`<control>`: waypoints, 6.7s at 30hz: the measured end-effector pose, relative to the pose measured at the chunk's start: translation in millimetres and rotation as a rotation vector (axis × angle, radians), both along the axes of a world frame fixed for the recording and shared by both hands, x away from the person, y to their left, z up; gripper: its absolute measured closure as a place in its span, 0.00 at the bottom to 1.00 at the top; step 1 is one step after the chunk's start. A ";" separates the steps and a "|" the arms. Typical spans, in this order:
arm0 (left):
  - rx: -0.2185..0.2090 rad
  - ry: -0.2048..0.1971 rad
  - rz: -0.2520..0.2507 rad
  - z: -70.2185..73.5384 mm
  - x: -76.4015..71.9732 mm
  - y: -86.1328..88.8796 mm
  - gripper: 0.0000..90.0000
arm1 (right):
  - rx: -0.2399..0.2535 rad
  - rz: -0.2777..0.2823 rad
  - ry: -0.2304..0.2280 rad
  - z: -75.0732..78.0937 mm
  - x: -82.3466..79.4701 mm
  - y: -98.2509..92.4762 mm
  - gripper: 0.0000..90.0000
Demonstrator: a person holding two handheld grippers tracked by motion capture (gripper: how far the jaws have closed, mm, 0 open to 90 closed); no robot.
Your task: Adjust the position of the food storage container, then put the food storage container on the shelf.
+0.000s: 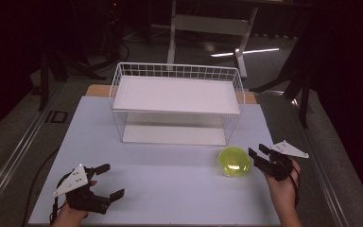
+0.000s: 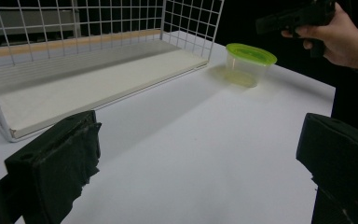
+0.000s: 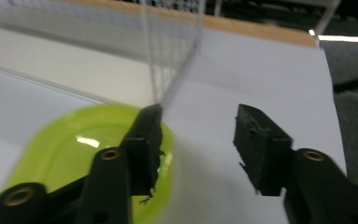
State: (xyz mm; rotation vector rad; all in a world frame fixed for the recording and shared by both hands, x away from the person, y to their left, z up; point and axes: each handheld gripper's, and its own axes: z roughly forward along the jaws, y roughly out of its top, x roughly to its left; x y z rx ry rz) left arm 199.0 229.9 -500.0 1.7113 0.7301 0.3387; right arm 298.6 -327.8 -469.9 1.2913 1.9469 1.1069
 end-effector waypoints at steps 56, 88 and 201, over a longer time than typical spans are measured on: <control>0.002 -0.002 -0.017 0.9 0.9 -2.9 0.00 | -0.048 0.242 0.266 -57.0 10.2 91.4 1.00; 0.008 -0.002 -0.026 1.0 1.8 -3.5 0.00 | -0.041 0.299 0.271 -54.7 15.2 130.3 1.00; 0.028 0.448 0.072 7.5 123.8 -92.2 0.34 | 0.290 0.223 0.353 -18.9 32.6 174.0 0.52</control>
